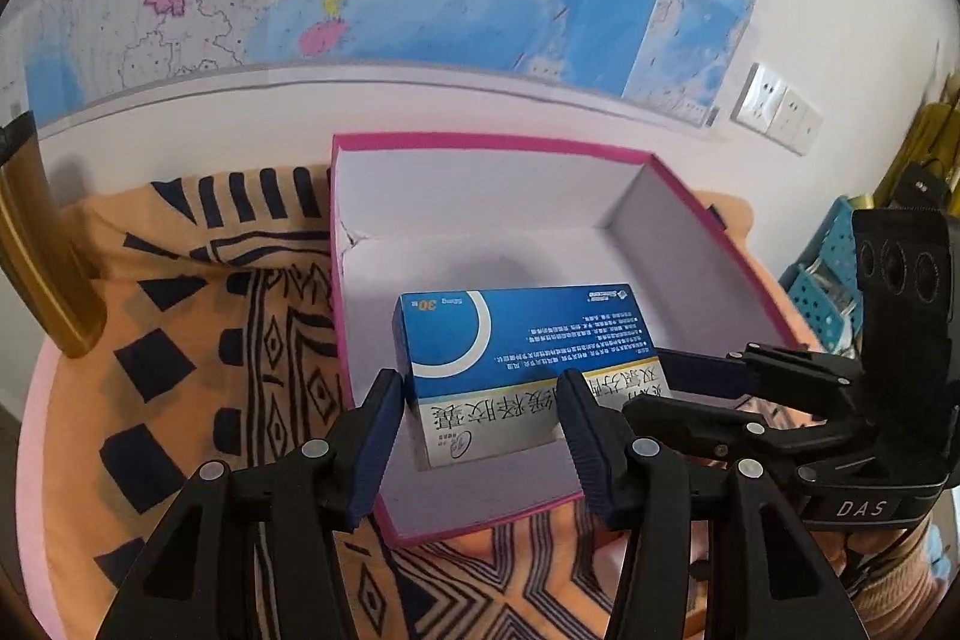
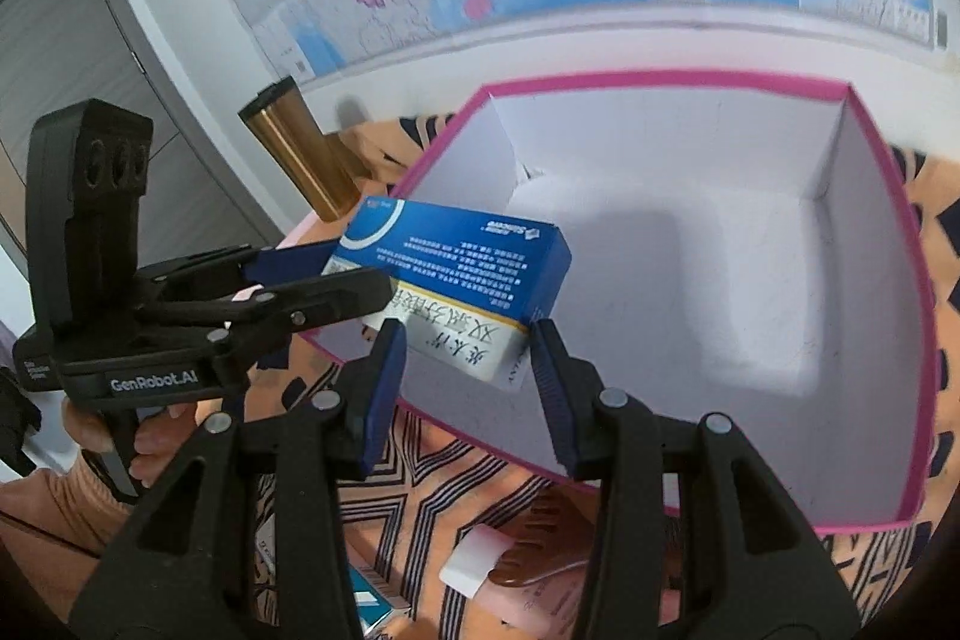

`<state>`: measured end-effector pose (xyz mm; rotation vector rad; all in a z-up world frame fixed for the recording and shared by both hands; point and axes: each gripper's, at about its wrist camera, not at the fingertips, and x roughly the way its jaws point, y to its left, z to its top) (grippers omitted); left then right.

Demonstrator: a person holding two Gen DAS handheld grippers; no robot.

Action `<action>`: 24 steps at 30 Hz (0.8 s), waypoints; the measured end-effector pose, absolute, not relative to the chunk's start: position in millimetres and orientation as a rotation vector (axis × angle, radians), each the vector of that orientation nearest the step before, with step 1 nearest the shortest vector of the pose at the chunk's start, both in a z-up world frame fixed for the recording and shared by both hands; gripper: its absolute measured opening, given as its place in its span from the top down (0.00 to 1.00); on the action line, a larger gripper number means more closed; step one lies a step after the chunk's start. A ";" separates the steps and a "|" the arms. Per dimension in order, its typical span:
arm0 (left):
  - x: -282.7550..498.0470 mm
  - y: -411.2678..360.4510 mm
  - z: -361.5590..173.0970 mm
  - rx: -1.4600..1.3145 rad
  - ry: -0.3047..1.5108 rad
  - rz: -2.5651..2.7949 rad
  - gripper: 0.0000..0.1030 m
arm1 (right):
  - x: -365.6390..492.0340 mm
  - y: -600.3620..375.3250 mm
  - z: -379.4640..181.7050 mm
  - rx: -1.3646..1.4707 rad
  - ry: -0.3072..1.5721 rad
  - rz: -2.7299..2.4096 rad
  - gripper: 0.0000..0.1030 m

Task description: Organize rigid objects

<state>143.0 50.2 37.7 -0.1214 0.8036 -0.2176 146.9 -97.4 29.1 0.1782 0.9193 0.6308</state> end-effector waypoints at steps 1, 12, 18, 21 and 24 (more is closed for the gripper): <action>144.1 49.4 36.6 -0.114 0.806 -0.211 0.49 | 148.9 -97.2 26.4 0.181 0.931 0.632 0.55; 129.0 44.5 44.5 -0.042 0.734 -0.163 0.48 | 156.2 -93.6 20.2 0.182 0.967 0.647 0.55; 92.7 47.3 52.3 -0.048 0.671 -0.238 0.44 | 130.5 -107.6 35.0 0.210 0.913 0.696 0.55; 77.3 40.4 50.5 -0.041 0.660 -0.285 0.43 | 107.8 -121.1 44.4 0.232 0.876 0.713 0.54; 61.7 27.3 43.0 -0.019 0.664 -0.344 0.42 | 88.0 -134.9 49.6 0.251 0.850 0.700 0.50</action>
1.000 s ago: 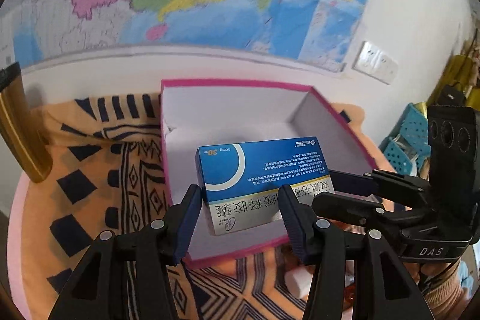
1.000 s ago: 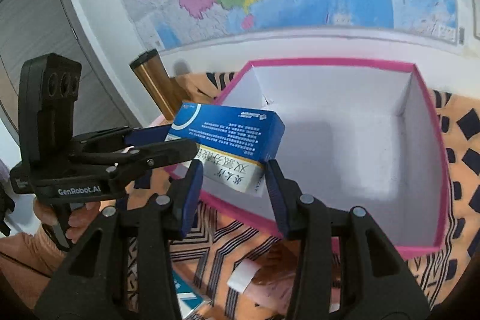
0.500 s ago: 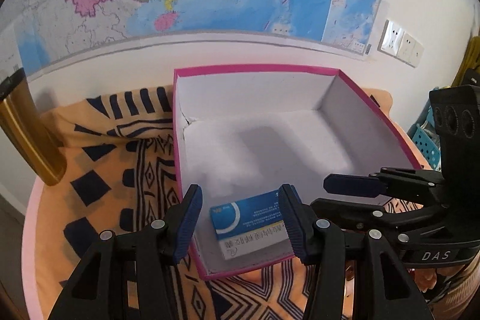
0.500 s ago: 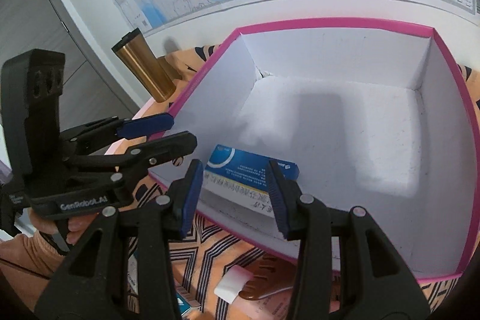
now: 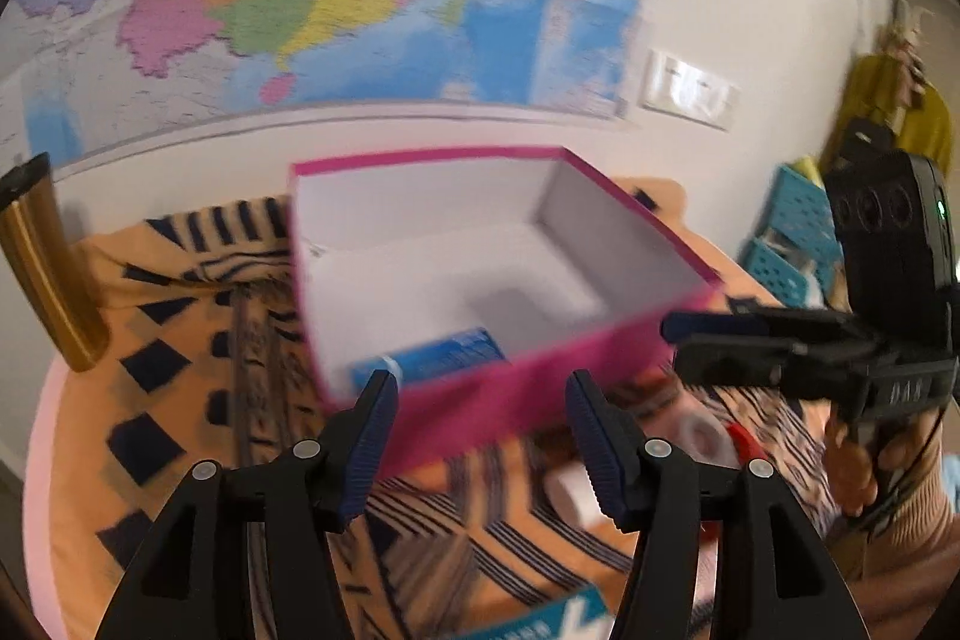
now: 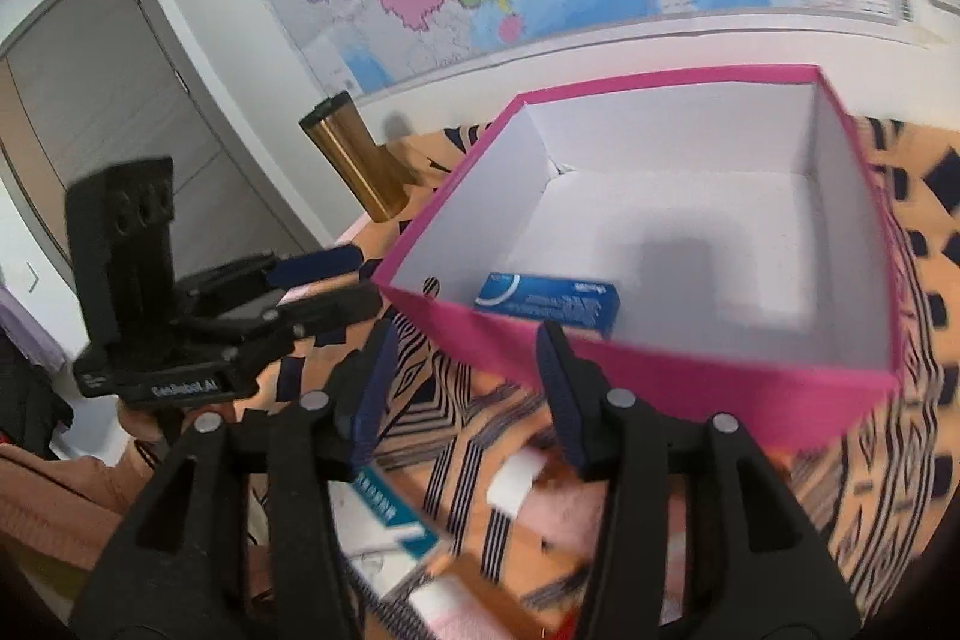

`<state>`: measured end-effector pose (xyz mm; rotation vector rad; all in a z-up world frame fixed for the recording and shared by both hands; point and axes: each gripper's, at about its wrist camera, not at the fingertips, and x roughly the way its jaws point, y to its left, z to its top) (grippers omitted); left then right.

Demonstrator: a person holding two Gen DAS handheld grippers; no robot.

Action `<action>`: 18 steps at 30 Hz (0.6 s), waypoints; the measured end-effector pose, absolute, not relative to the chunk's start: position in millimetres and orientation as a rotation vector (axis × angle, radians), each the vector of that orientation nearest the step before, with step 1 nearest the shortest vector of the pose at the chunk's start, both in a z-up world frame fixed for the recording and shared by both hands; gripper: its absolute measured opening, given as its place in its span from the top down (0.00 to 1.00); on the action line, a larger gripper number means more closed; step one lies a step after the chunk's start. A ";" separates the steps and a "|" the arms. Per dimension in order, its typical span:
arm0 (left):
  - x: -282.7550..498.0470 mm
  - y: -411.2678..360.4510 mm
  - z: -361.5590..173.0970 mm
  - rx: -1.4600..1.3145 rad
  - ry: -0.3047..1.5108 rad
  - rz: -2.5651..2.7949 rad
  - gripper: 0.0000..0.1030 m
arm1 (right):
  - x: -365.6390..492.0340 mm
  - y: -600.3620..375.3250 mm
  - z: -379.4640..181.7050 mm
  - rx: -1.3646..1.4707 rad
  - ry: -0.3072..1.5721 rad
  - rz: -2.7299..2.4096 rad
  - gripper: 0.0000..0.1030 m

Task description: Organize rigid objects

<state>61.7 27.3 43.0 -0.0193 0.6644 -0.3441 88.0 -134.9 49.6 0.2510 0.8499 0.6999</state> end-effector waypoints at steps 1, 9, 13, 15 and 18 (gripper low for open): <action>56.2 21.4 39.0 -0.008 0.672 -0.366 0.42 | 78.6 -142.0 49.9 0.255 0.844 0.688 0.50; 22.7 -21.8 -5.2 0.056 0.792 -0.540 0.42 | 26.6 -187.9 20.0 0.285 0.924 0.541 0.50; 9.8 -36.4 -24.5 0.064 0.856 -0.591 0.42 | 5.6 -210.5 5.6 0.306 0.956 0.481 0.50; 3.7 -40.2 -31.0 0.064 0.873 -0.600 0.42 | -7.8 -221.5 0.3 0.338 0.961 0.468 0.50; -2.1 -42.3 -40.0 0.046 0.900 -0.605 0.42 | -22.4 -227.9 -5.5 0.352 0.973 0.467 0.50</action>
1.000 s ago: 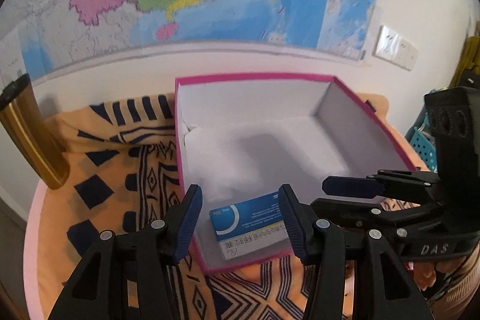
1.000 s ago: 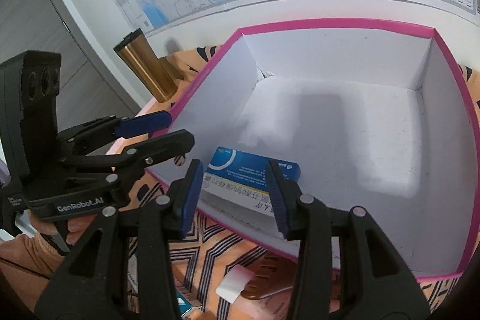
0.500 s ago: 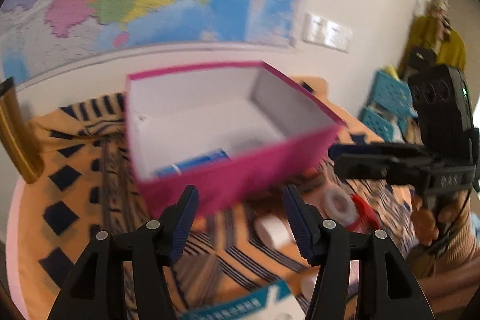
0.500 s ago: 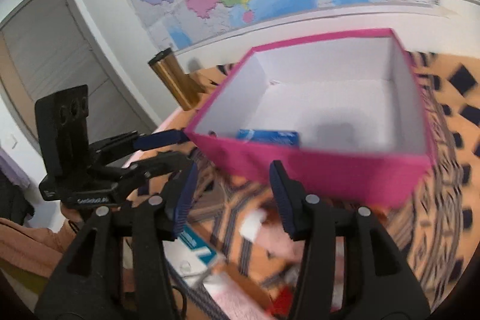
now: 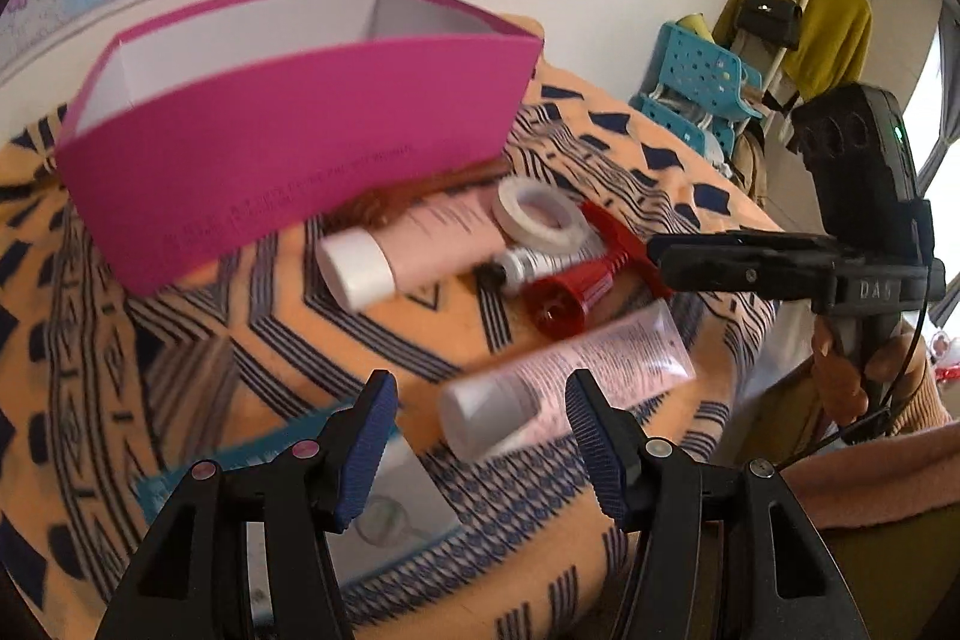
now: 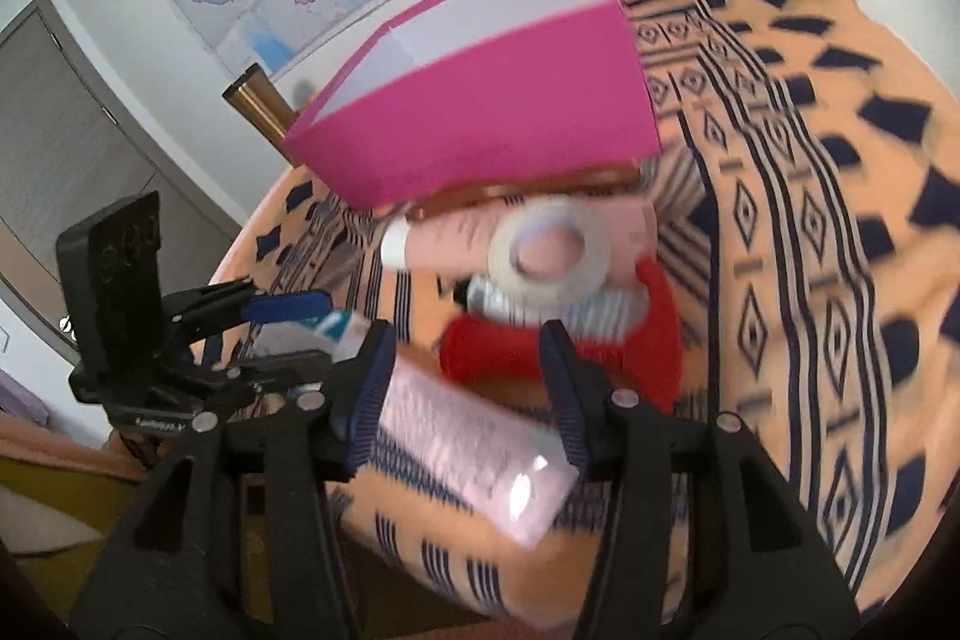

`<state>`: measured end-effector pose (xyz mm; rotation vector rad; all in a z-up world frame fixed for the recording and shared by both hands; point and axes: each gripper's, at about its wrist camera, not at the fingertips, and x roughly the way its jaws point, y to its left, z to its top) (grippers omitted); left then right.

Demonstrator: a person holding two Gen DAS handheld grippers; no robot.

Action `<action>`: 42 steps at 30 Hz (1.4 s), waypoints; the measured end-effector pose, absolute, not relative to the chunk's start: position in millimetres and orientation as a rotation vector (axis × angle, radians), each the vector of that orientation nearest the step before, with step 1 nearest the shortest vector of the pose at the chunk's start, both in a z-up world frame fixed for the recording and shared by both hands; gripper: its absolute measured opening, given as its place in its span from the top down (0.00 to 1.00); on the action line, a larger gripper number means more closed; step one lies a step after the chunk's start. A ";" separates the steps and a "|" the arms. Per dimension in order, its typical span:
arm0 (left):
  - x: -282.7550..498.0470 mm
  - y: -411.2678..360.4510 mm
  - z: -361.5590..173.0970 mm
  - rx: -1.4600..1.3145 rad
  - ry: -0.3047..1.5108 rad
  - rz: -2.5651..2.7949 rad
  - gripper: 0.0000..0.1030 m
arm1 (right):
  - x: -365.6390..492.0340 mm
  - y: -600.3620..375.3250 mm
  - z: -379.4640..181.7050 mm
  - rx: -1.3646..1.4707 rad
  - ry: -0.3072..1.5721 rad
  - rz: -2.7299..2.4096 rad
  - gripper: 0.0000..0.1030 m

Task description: Organize rigid objects

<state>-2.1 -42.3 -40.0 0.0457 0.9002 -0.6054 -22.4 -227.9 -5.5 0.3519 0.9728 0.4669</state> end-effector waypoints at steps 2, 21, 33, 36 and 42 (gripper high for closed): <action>-4.9 -45.0 -45.2 0.040 0.918 -0.607 0.44 | -30.4 -228.8 -9.6 0.328 0.988 0.449 0.50; -7.3 -66.6 -59.2 0.049 0.965 -0.607 0.45 | -57.2 -233.9 -35.8 0.374 1.041 0.407 0.50; -9.6 -59.6 -50.5 0.038 0.944 -0.587 0.46 | -51.0 -221.3 -16.5 0.305 1.018 0.379 0.54; -10.2 -53.4 -41.5 0.026 0.917 -0.580 0.46 | -47.3 -217.3 -7.4 0.276 1.012 0.382 0.54; -2.7 -40.7 -22.6 -0.012 0.875 -0.569 0.46 | -33.9 -214.6 13.4 0.257 0.962 0.414 0.54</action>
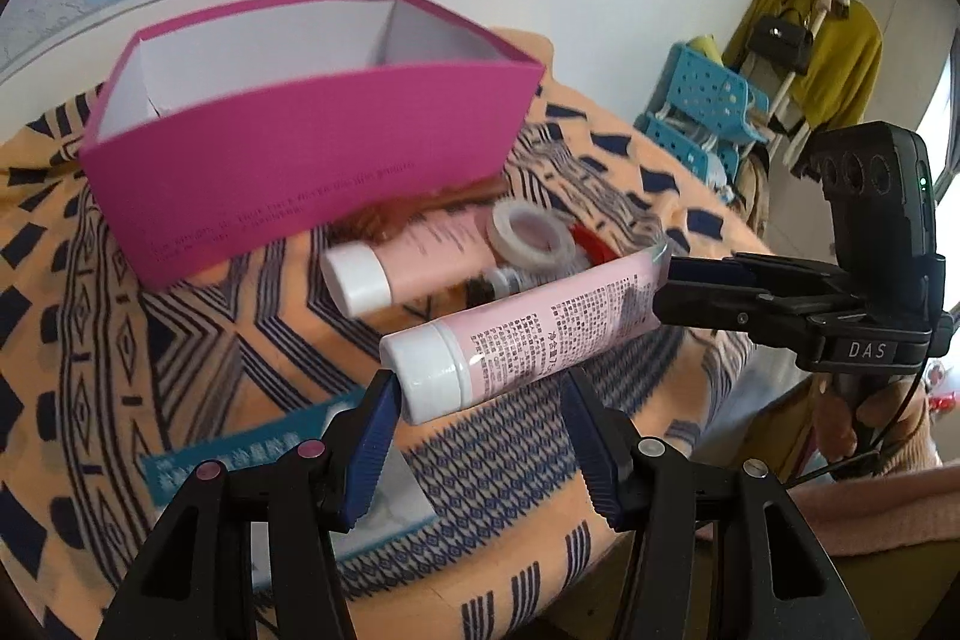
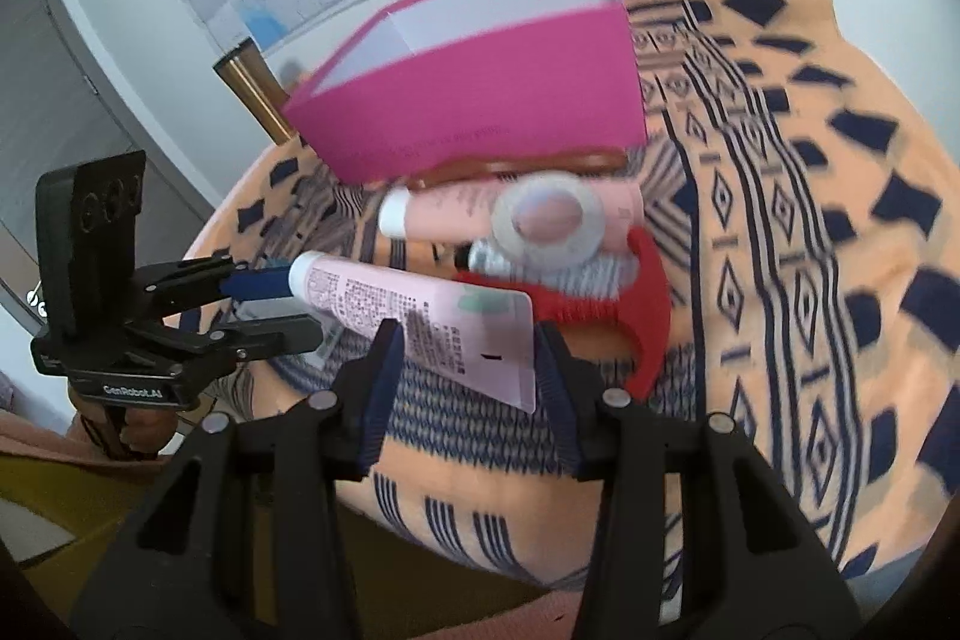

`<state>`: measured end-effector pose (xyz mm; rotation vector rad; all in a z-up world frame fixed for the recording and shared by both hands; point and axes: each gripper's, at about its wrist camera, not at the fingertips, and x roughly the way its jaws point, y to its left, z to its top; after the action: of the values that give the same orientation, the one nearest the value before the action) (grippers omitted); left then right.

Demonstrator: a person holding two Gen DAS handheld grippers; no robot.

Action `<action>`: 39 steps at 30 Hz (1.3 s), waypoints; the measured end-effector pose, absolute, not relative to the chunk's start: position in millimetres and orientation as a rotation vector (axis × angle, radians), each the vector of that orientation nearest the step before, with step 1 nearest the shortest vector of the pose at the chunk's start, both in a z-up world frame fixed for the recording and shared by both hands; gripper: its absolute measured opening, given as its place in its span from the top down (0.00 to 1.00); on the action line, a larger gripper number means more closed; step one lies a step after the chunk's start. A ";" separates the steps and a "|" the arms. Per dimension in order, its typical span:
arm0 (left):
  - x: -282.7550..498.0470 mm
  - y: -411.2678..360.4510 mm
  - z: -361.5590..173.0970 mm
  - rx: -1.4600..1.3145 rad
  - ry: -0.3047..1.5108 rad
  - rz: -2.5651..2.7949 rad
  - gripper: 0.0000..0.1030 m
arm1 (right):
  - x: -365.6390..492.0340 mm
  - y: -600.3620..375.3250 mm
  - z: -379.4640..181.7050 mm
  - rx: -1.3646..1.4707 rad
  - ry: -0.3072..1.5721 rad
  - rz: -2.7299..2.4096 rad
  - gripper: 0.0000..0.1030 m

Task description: Organize rigid objects

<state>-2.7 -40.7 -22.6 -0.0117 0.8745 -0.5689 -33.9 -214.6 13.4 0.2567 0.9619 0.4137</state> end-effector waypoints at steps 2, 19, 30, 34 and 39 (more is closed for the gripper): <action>1.8 -38.8 -15.5 -0.021 0.859 -0.559 0.46 | -26.8 -213.6 20.3 0.249 0.945 0.426 0.54; 74.2 -30.6 55.9 -0.036 0.700 -0.461 0.46 | 62.1 -216.3 83.1 0.162 0.798 0.486 0.54; 129.5 -32.2 47.0 -0.065 0.784 -0.439 0.46 | 127.8 -226.9 77.8 0.177 0.840 0.477 0.54; 149.3 -31.1 31.6 -0.100 0.850 -0.433 0.46 | 144.5 -228.0 64.3 0.178 0.889 0.465 0.54; 158.8 -30.7 21.0 -0.103 0.876 -0.419 0.46 | 156.6 -225.2 46.2 0.170 0.955 0.453 0.54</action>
<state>158.8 -30.7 21.0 -0.1032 0.8764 -0.4189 156.6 -225.2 46.2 0.1705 0.9545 0.4527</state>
